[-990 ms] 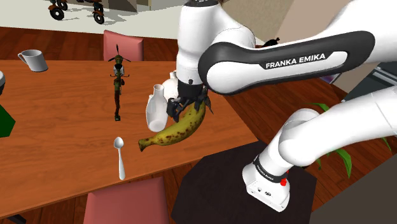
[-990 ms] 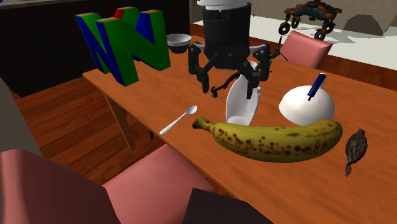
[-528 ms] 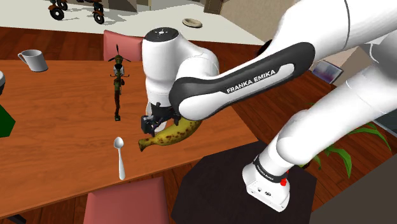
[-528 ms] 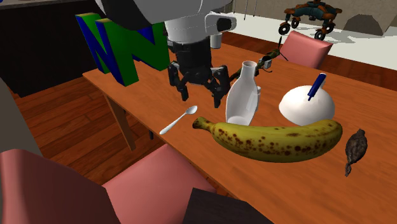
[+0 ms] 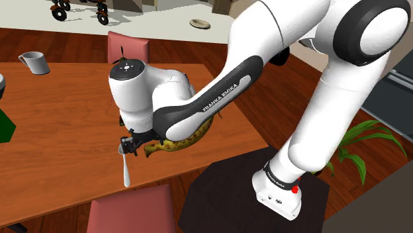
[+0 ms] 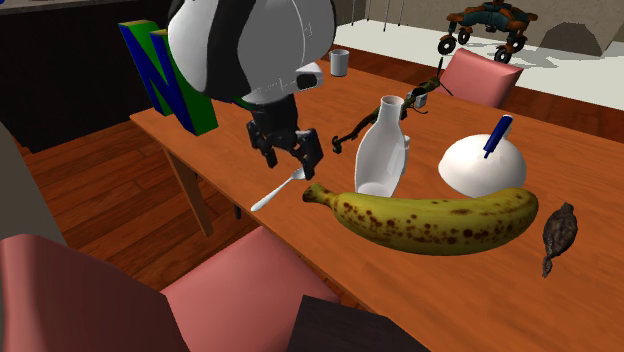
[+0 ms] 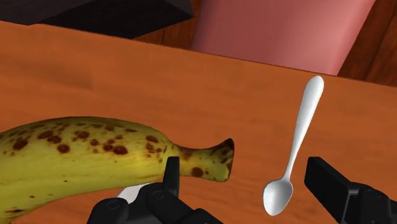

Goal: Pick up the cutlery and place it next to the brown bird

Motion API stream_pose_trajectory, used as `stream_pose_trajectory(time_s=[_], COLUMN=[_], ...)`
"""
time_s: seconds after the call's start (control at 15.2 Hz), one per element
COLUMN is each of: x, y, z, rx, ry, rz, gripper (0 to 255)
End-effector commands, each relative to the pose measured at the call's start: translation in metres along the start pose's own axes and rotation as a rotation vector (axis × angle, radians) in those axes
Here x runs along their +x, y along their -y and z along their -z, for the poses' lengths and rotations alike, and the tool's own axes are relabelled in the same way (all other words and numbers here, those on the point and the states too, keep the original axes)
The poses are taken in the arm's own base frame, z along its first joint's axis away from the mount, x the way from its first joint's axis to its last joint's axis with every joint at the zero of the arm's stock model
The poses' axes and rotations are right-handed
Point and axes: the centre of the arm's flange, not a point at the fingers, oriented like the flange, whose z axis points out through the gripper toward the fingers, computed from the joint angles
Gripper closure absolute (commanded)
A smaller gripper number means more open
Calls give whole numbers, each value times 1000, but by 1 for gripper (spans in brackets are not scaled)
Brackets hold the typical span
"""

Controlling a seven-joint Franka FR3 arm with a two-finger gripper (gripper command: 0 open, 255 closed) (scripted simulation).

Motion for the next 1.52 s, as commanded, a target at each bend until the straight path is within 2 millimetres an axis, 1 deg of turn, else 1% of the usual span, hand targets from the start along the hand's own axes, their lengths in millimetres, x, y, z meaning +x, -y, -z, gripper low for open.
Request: stream_pose_trajectory(time_s=[0.0, 0.46, 0.53, 1.06, 1.45], x=[6, 28, 31, 32, 32], y=[23, 97, 106, 104, 104], z=[-15, -69, -75, -115, -115], rx=[-6, -25, -27, -27, -27], ry=[-10, -33, -35, -35, -35], rz=[-29, -116, -126, -126, -126], gripper=[0, 0, 0, 0, 0])
